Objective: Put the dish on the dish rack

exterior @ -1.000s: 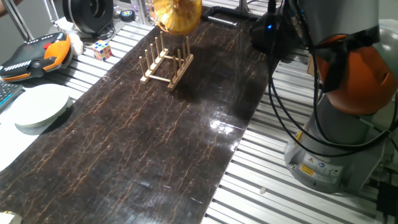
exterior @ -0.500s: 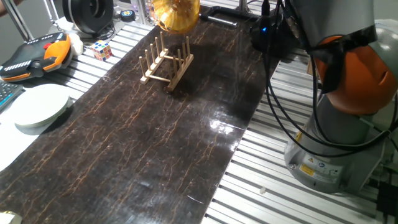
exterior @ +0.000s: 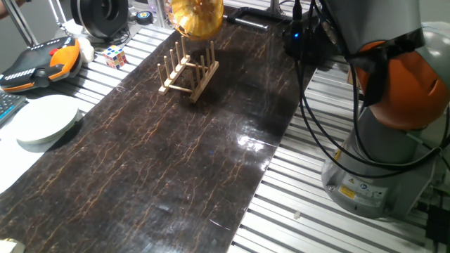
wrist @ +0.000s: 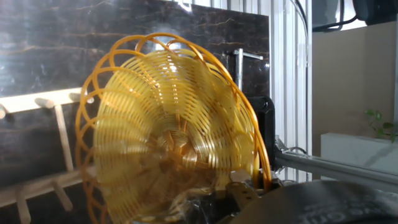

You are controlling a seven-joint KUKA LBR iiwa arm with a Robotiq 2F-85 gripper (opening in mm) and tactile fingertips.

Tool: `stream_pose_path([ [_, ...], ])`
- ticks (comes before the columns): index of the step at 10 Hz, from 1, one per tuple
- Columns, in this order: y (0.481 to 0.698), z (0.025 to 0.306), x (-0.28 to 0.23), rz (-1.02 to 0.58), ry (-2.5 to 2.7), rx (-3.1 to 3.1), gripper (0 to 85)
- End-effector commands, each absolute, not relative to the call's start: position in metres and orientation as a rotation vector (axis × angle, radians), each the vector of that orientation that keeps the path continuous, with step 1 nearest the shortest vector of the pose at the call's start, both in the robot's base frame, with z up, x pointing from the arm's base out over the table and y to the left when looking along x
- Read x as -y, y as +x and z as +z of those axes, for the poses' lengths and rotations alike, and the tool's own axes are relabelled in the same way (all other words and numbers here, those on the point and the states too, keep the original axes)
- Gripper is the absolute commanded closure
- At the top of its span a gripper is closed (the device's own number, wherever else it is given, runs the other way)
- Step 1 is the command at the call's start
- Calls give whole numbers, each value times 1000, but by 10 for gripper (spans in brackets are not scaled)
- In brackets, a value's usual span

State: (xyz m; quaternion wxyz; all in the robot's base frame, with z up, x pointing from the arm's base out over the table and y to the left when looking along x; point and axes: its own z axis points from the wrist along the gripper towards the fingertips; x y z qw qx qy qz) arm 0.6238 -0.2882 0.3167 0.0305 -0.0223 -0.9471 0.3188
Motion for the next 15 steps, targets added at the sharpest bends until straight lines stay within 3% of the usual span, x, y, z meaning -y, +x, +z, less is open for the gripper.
stream_pose_path([
  [1, 625, 315, 288, 985, -68, 2918, 830],
  [15, 628, 292, 273, 1051, -102, 2932, 830],
])
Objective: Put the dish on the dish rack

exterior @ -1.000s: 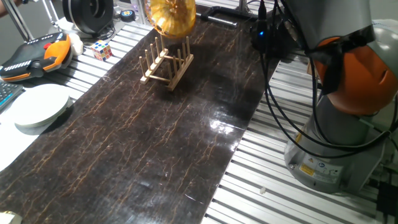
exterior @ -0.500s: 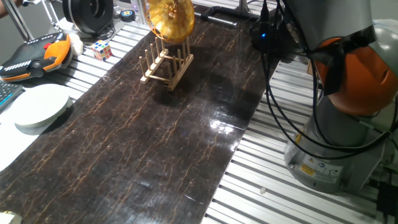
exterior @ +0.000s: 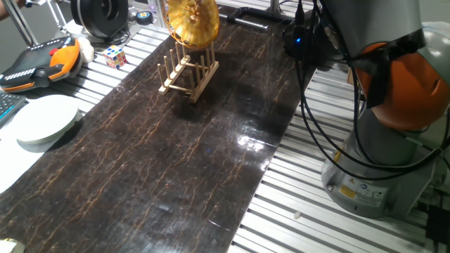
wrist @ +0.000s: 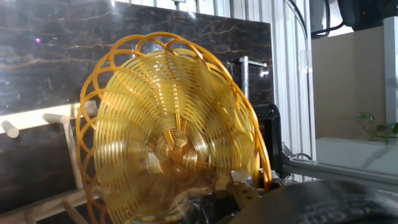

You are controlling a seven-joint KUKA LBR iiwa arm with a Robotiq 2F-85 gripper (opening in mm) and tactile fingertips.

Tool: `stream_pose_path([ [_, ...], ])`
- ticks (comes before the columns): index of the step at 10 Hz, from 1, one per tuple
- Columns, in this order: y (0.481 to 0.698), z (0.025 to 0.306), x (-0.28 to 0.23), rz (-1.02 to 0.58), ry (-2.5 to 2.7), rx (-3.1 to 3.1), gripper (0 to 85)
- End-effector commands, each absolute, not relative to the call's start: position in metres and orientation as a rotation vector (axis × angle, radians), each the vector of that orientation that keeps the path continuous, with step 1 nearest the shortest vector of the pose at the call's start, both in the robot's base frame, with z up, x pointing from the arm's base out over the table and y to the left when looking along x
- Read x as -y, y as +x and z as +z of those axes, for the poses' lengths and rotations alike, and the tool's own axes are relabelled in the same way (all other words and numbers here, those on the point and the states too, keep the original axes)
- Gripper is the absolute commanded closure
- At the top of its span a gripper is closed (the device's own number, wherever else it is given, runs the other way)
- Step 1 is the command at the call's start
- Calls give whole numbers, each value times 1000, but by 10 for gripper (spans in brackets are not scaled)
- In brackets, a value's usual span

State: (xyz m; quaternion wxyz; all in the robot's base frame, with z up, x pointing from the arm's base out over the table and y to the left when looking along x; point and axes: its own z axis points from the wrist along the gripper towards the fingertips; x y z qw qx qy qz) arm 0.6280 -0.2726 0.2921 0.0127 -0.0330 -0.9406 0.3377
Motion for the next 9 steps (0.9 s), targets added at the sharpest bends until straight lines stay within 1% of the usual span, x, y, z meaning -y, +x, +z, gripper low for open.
stream_pose_path([
  [1, 628, 292, 272, 1056, -105, 2931, 830],
  [6, 624, 291, 260, 1147, -116, 2909, 830],
  [9, 619, 296, 258, 1222, -106, 2891, 830],
])
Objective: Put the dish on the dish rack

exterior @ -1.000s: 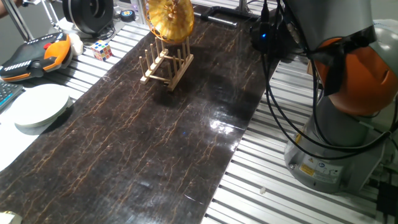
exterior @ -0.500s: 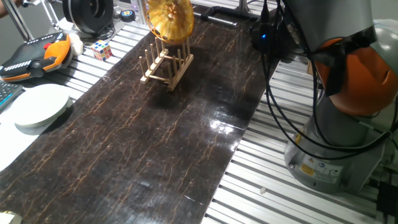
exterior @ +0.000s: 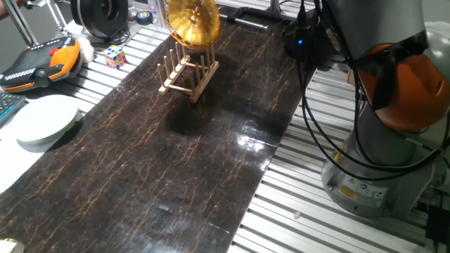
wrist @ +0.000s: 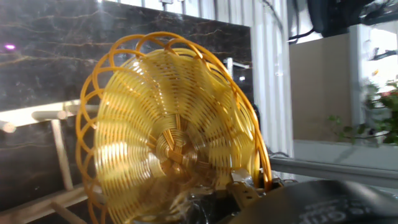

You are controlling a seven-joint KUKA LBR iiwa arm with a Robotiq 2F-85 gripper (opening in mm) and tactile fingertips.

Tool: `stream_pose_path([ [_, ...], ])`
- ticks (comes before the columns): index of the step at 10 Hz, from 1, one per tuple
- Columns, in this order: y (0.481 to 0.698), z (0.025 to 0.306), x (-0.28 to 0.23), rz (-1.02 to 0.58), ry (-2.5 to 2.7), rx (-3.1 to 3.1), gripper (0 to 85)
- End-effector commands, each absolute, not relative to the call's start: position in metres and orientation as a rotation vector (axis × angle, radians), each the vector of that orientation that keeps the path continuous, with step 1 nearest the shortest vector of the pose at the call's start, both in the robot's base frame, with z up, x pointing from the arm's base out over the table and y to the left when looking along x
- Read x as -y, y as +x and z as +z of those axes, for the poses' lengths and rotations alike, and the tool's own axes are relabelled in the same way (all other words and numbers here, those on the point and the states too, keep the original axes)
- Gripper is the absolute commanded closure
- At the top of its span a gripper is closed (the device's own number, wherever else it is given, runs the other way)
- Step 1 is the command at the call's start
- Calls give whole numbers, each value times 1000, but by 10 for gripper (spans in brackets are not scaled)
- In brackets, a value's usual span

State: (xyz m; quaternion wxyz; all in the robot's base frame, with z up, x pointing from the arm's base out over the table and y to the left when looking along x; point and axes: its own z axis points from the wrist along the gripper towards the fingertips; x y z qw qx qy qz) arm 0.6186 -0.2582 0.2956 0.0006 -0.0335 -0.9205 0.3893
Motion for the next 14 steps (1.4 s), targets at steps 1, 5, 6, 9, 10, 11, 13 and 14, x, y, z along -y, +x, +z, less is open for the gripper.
stream_pose_path([
  [1, 618, 296, 258, 1241, -107, 2885, 830],
  [5, 616, 293, 251, 1301, -131, 2872, 830],
  [6, 615, 292, 249, 1299, -135, 2874, 830],
  [9, 616, 289, 243, 1295, -146, 2875, 830],
  [10, 615, 288, 241, 1298, -152, 2877, 830],
  [11, 615, 287, 239, 1299, -154, 2877, 830],
  [13, 614, 289, 235, 1277, -162, 2882, 830],
  [14, 613, 290, 233, 1275, -163, 2882, 830],
])
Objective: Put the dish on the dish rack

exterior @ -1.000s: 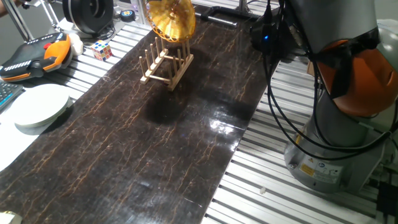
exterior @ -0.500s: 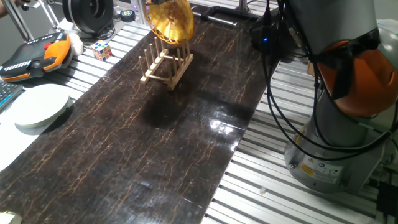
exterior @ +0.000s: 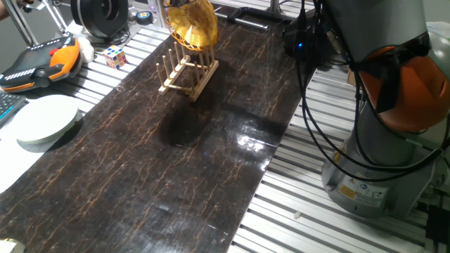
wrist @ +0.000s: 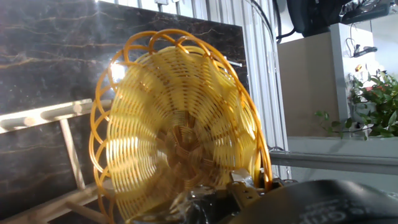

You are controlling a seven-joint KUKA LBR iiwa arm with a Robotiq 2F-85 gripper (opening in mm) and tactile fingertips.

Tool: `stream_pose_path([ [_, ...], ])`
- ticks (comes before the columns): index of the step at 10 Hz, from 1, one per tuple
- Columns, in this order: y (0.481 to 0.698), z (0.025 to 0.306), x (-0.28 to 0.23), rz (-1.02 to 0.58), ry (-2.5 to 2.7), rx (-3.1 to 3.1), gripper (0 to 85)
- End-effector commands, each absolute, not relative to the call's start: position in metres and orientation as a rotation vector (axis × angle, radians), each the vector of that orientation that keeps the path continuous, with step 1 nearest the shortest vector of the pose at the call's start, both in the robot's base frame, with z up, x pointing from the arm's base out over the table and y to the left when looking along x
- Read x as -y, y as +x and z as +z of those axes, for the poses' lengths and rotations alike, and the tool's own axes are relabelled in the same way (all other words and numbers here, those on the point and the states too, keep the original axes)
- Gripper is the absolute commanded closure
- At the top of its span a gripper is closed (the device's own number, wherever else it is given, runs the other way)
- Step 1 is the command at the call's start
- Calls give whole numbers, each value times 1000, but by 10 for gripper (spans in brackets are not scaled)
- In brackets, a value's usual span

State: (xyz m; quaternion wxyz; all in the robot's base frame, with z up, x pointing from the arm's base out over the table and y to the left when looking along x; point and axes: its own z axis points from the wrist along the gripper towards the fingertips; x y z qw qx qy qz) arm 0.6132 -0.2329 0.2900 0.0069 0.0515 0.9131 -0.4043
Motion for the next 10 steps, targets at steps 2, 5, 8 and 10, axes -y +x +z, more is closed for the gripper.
stream_pose_path([
  [2, 613, 291, 229, -1257, 159, -2860, 830],
  [5, 610, 292, 221, -1274, 171, -2846, 830],
  [8, 609, 294, 216, -1280, 175, -2845, 830],
  [10, 608, 293, 214, -1283, 176, -2841, 830],
])
